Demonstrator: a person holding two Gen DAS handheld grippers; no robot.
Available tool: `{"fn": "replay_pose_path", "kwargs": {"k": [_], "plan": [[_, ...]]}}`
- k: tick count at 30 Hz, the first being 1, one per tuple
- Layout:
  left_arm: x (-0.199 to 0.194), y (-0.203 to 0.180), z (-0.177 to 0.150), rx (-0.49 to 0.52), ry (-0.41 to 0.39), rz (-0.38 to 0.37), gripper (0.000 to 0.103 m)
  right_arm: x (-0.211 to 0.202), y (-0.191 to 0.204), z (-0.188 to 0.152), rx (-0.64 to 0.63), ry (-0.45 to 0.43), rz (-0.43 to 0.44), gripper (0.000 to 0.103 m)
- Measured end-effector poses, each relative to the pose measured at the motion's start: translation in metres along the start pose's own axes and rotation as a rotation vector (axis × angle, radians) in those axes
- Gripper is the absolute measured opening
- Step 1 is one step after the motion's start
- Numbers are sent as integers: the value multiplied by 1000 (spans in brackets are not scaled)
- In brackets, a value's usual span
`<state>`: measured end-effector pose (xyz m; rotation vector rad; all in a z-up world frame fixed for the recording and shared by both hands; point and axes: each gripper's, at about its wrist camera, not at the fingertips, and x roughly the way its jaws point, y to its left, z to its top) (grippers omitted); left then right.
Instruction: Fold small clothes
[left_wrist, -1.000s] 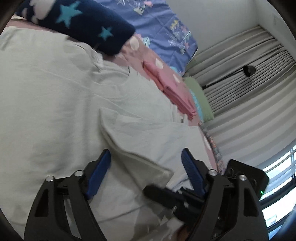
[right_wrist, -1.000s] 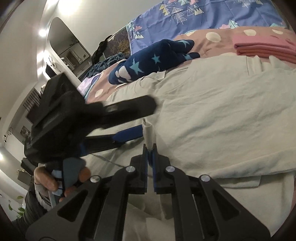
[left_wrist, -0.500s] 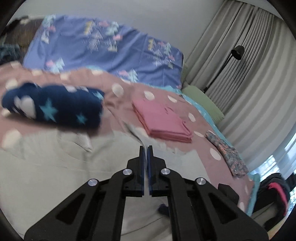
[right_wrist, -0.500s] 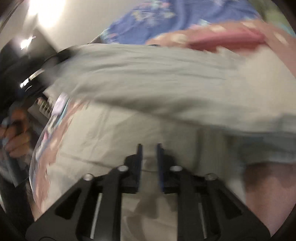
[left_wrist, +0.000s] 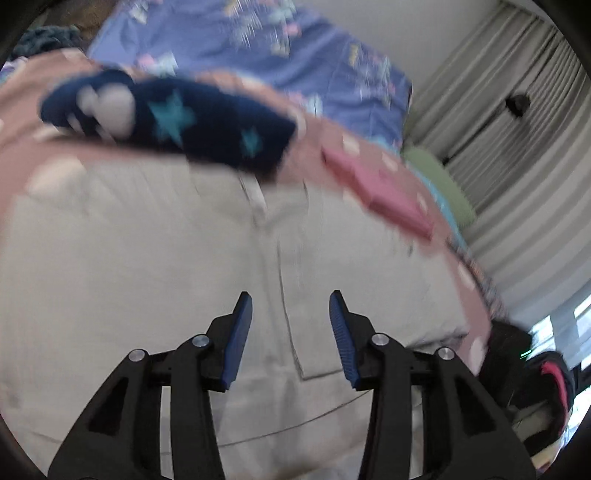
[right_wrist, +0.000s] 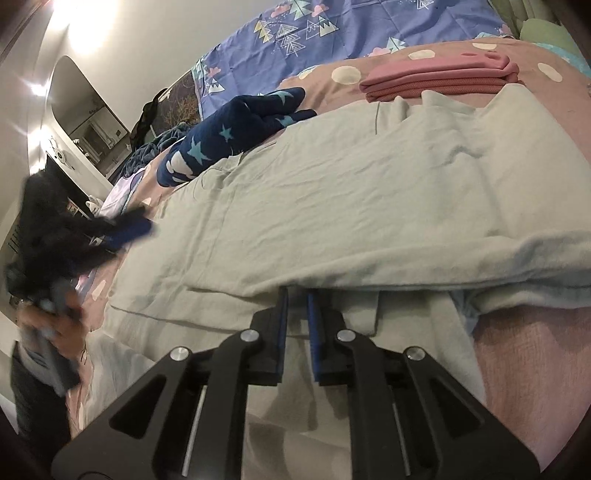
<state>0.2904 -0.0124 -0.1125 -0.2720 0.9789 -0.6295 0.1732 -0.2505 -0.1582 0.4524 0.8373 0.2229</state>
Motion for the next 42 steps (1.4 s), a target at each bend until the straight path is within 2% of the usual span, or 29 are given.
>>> {"fn": "replay_pose_path", "kwargs": {"k": [3,5,6,7,8,9,12,15,19,24,30,35,40,42], "plan": [[43,-11,-10,30,85,2,46,-1,-4,0,10,2,13,12],[52,-24,-11,107,49,49,47,0,-7,1,20,8,20,12],[55,-27,-10,117,52,62,43,0,-7,1,21,9,22,12],[55,-27,-8,114,48,63,30,0,-7,1,21,9,22,12],[55,-28,-6,115,52,56,3,0,-6,1,20,9,20,12],[53,-29,-3,115,51,44,1,0,-6,1,17,9,19,12],[24,-43,5,151,-54,48,1,0,-6,1,17,8,19,12],[-21,-53,21,157,-159,36,1,1,-6,2,18,8,20,12],[-84,-56,32,208,-266,118,1,0,-6,2,17,7,19,12],[-130,-25,26,177,-305,234,1,0,-4,1,5,4,6,12],[-143,33,13,71,-295,335,1,0,3,0,-30,-1,-28,14],[-124,82,-6,-8,-230,383,1,1,7,-1,-49,0,-29,20],[-88,120,-28,-57,-126,431,2,1,10,1,-67,3,-19,28],[-81,125,-36,-49,-134,436,4,0,13,0,-86,5,-19,33]]}}
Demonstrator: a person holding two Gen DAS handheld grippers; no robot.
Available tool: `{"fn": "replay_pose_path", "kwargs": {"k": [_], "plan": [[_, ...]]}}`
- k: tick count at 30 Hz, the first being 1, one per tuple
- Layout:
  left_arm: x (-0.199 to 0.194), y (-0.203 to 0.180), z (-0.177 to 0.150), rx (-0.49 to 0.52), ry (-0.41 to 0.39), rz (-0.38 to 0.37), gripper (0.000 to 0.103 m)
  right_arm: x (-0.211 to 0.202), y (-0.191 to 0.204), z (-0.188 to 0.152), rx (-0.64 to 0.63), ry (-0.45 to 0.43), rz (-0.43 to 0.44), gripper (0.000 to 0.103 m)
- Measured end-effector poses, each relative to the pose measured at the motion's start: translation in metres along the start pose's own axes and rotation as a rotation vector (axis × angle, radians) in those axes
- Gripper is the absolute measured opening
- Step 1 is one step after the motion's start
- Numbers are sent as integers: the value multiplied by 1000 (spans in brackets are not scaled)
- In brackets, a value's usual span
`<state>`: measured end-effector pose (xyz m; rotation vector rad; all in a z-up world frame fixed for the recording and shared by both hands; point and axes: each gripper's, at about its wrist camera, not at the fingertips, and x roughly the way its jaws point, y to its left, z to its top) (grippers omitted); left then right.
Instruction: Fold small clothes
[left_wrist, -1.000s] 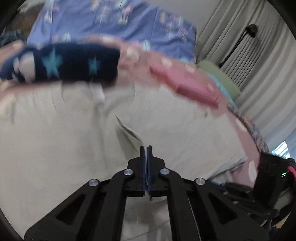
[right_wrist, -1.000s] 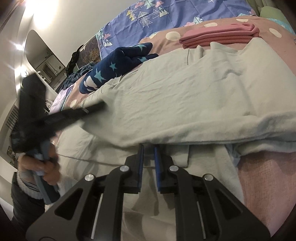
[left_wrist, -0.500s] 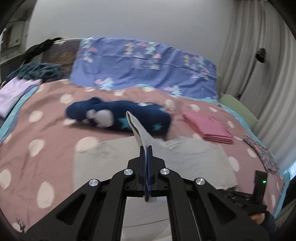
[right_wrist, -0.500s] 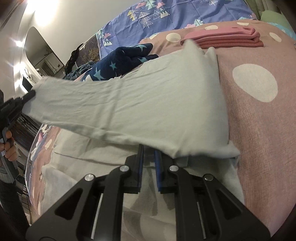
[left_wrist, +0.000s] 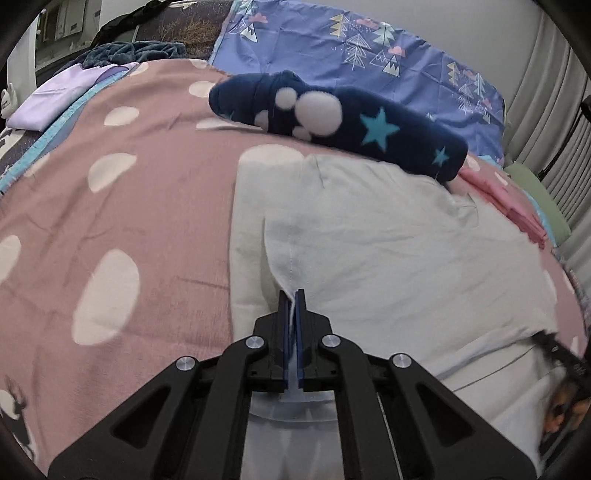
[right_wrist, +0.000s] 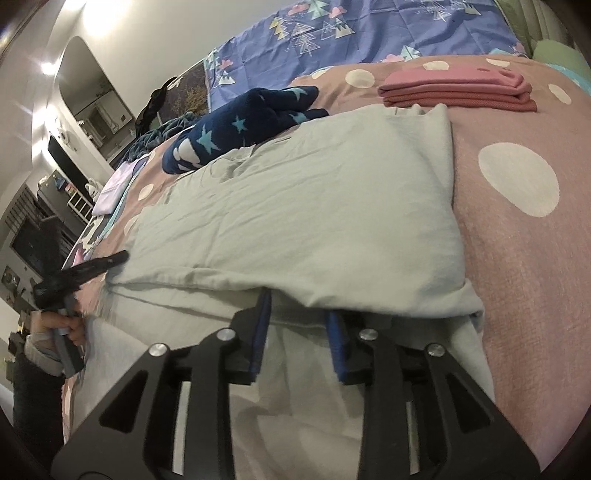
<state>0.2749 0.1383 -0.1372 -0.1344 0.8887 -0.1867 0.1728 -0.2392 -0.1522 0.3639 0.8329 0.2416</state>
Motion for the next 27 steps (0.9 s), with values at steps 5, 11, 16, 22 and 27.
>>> {"fn": "replay_pose_path", "kwargs": {"k": [5,11,16,22,27], "plan": [[-3,0,-2,2,-22,13,7,-16,14,-9,-87,14,-11,45],[0,-3,-5,13,-29,26,7,-67,-2,11,-64,-39,75,45],[1,-12,-6,57,-30,79,7,-62,-47,73,20,-65,-121,45],[1,-15,-8,73,-34,101,8,2,-97,119,169,19,-134,42],[0,-15,-8,67,-37,95,8,6,-85,125,86,-62,-230,2]]}}
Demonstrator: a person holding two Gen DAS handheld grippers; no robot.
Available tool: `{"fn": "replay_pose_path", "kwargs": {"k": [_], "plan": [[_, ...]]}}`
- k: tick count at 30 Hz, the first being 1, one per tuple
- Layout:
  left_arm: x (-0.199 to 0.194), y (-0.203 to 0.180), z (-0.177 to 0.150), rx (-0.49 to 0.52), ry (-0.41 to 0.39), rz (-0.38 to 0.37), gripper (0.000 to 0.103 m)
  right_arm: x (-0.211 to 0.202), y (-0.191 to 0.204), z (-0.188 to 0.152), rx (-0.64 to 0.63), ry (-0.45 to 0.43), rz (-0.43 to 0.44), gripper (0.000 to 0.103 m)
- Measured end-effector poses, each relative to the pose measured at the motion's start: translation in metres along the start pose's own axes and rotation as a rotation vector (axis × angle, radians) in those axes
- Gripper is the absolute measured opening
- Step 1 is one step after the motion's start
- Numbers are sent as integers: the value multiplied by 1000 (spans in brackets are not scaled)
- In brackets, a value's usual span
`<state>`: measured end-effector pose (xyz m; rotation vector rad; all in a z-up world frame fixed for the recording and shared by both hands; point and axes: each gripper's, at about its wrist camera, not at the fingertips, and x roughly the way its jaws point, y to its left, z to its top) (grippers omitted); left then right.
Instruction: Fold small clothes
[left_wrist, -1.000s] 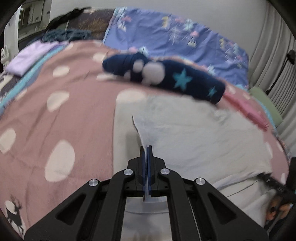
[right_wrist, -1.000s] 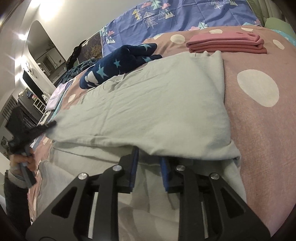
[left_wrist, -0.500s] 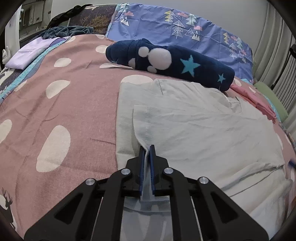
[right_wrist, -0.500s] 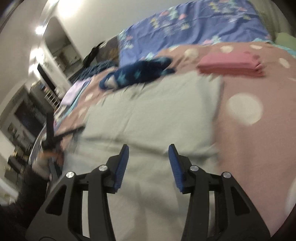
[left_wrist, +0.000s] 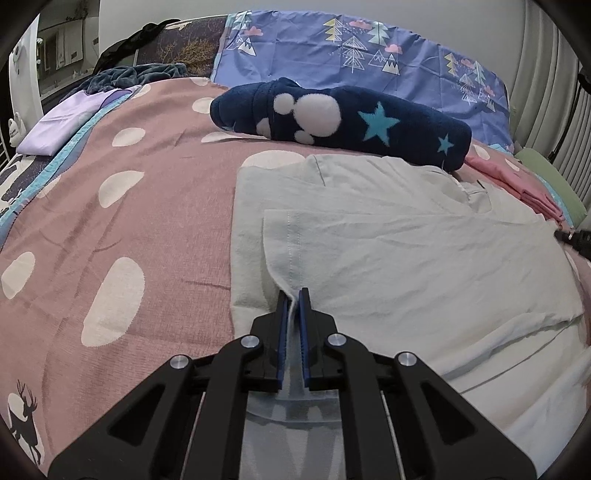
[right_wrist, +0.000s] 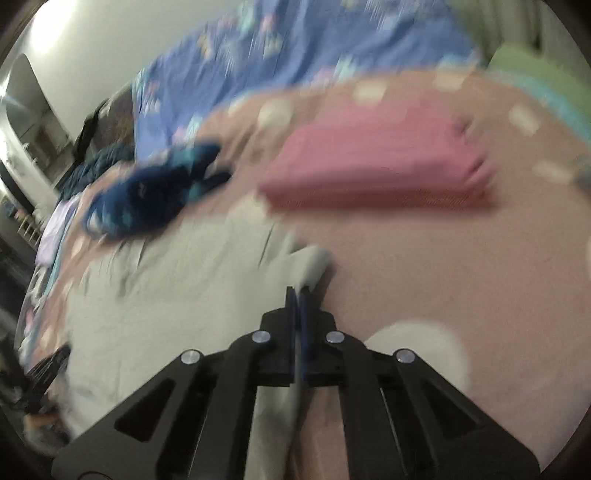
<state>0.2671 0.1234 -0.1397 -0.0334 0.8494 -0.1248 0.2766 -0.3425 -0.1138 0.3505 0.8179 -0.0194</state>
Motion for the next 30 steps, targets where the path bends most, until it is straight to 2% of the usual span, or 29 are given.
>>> {"fn": "replay_pose_path", "kwargs": {"k": [2,4,8,10,12,13,15,17,20,22,24,25,27,28,29,30], "plan": [[0,0,0,-3,-1,-3,8,6,-14,5,13,-1,-43,0],[0,0,0,-5,-2,-5,8,13,-27,6,6,-11,-165,0],[0,2,0,-14,-2,-15,8,-15,-35,-10,64,-17,2,0],[0,2,0,-15,-3,-17,8,-39,-13,-33,-39,2,114,4],[0,2,0,-14,-3,-16,8,-55,9,-60,-151,40,181,6],[0,2,0,-14,-3,-15,8,-59,13,-72,-186,66,186,6],[0,3,0,-15,-3,-16,8,-55,17,-103,-218,160,133,5],[0,3,0,-15,-3,-15,8,-61,8,-126,-188,162,124,0],[0,3,0,-18,-4,-20,8,-85,6,-132,-175,120,101,1],[-6,6,0,-33,-7,-41,14,-102,12,-133,-193,80,83,8],[-19,2,-1,-24,-22,-42,19,-111,18,-128,-219,34,88,9],[-28,-5,-5,1,-44,-64,20,-115,22,-125,-226,13,99,11],[-38,-20,-12,57,-59,-93,29,-119,30,-121,-223,-15,132,15],[-38,-31,-18,108,-49,-78,34,-115,36,-121,-214,-29,150,20],[-34,-41,-23,157,-30,-36,44,-110,40,-121,-202,-35,160,34],[-28,-49,-29,200,-9,15,48,-94,44,-124,-188,-20,132,39]]}}
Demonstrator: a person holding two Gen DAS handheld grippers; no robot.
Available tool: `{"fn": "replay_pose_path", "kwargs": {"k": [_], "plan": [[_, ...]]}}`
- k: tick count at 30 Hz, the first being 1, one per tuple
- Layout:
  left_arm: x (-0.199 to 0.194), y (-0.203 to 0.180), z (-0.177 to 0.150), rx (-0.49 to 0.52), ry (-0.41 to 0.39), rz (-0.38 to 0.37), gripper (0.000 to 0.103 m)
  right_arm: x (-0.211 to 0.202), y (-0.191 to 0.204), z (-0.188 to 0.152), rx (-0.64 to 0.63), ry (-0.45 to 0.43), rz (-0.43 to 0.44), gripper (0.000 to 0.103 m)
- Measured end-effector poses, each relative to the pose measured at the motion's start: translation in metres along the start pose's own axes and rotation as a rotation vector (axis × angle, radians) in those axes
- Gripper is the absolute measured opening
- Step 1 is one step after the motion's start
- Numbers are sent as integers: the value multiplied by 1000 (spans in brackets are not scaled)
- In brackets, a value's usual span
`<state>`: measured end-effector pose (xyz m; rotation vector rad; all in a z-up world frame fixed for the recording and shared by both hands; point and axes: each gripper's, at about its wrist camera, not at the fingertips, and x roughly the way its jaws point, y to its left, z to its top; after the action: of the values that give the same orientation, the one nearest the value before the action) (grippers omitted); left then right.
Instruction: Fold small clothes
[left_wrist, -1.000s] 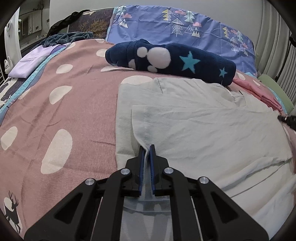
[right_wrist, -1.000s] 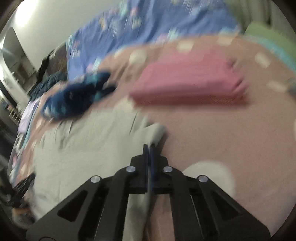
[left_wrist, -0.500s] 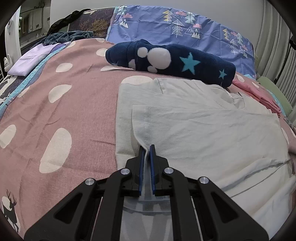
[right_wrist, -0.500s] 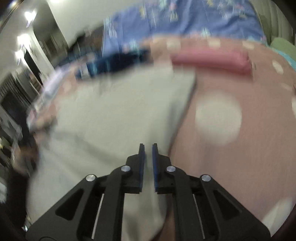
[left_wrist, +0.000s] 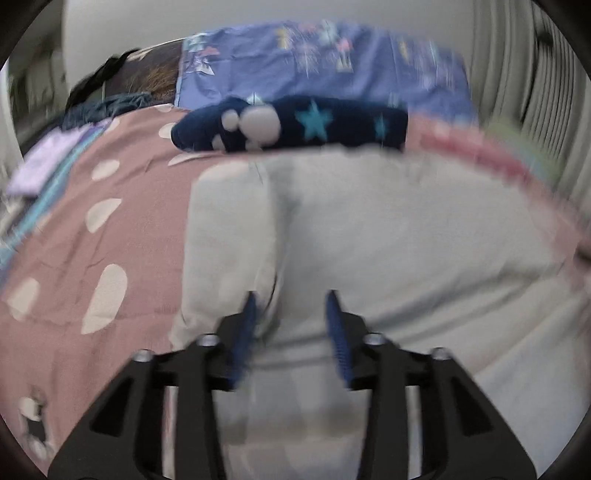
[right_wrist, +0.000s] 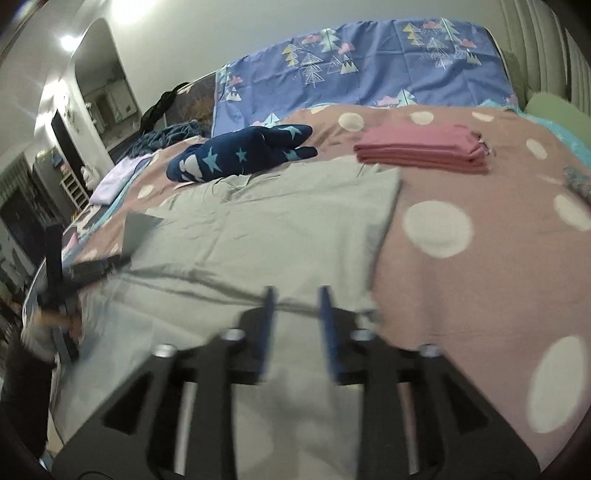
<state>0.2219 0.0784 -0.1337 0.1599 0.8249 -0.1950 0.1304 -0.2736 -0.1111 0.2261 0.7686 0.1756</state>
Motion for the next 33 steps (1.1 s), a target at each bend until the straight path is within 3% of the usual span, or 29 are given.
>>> {"fn": "replay_pose_path", "kwargs": {"k": [1,2,4,7,8,11,15,19,27,29,30,33], "plan": [[3,-8,-3,39,3,43,48,14,1,-5,1,40,-39,43],[-1,-10,-2,50,-3,65,52,31,-1,-13,5,102,-79,39],[-9,-9,-1,53,-2,104,60,24,-2,-21,14,62,-79,38],[-33,4,-13,70,-29,141,65,-15,-11,-27,88,-31,-55,52],[-41,15,-18,53,-37,151,68,-29,-15,-30,100,-52,-45,52],[-59,50,-39,-44,-33,181,69,-58,-26,-45,73,-44,-27,52],[-70,68,-45,-101,-34,175,69,-72,-38,-61,92,-31,-82,53],[-66,40,-20,-26,-61,141,69,-73,-31,-68,118,-35,-46,53],[-4,-48,37,166,-13,75,79,-48,-13,-84,42,16,-65,69],[19,-65,41,237,42,138,79,-48,-16,-85,57,15,-42,71],[30,-69,43,284,58,212,80,-48,-18,-86,65,16,-32,71],[32,-48,50,315,35,351,80,-47,-22,-87,83,16,-8,72]]}}
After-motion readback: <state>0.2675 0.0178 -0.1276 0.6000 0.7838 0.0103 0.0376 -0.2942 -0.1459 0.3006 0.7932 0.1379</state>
